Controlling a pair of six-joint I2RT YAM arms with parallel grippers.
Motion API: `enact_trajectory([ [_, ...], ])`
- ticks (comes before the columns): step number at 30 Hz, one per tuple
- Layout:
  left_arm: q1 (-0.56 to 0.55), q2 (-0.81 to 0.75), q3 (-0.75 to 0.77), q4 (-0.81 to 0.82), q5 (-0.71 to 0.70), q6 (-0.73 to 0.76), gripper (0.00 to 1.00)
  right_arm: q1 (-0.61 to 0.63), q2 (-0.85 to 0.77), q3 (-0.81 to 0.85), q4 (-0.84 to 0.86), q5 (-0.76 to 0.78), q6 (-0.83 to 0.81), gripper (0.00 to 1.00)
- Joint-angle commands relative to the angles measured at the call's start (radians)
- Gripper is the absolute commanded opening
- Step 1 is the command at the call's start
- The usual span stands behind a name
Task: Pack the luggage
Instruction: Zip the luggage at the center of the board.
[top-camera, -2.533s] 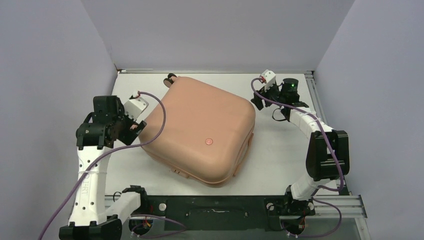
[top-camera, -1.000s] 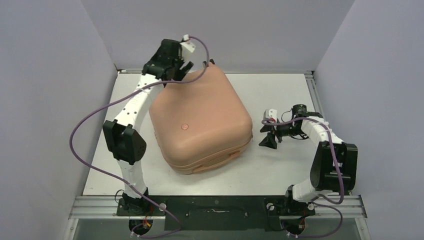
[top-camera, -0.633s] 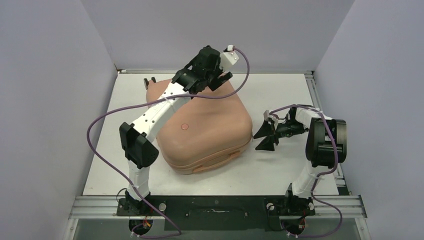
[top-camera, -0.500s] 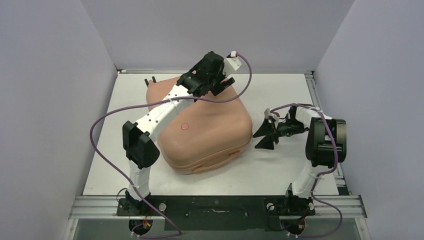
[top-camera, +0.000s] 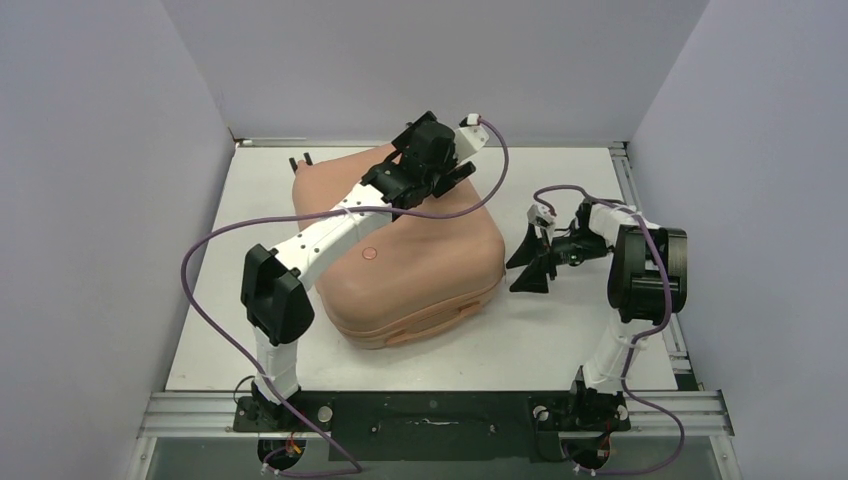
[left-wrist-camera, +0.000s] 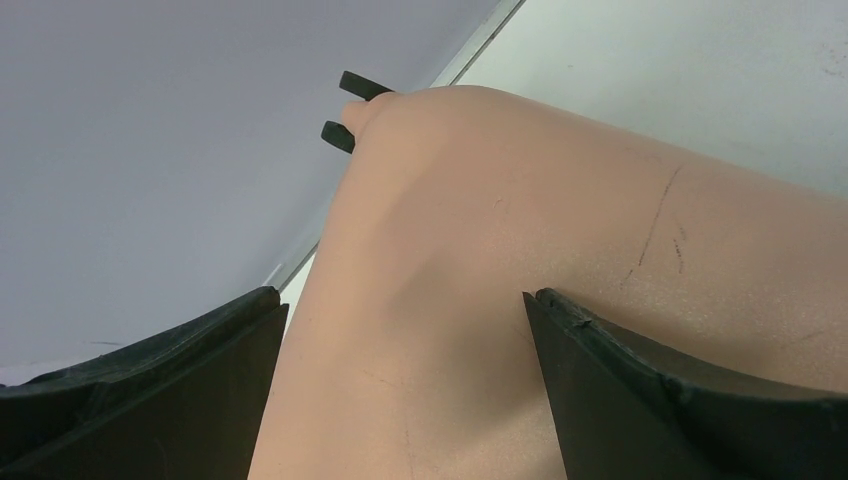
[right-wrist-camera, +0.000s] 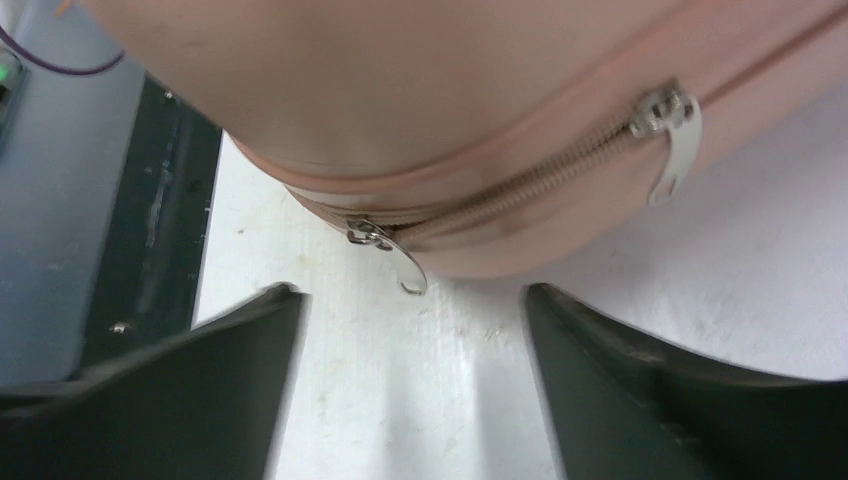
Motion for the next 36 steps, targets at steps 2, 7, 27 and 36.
enact_trajectory([
  [2,-0.036,-0.012,-0.020,-0.026,-0.028,0.025,0.96,-0.014,-0.105,0.048,0.120,0.183,0.361,0.90],
  [7,-0.038,-0.029,-0.024,-0.018,-0.051,0.031,0.96,-0.020,-0.405,-0.132,0.620,0.602,0.812,0.90],
  [27,-0.060,-0.034,-0.025,0.013,-0.007,0.005,0.96,-0.036,-0.627,-0.452,1.028,0.124,0.805,0.83],
  [36,-0.086,-0.016,-0.007,0.005,0.001,0.007,0.96,0.053,-0.511,-0.417,1.039,0.141,0.817,0.77],
])
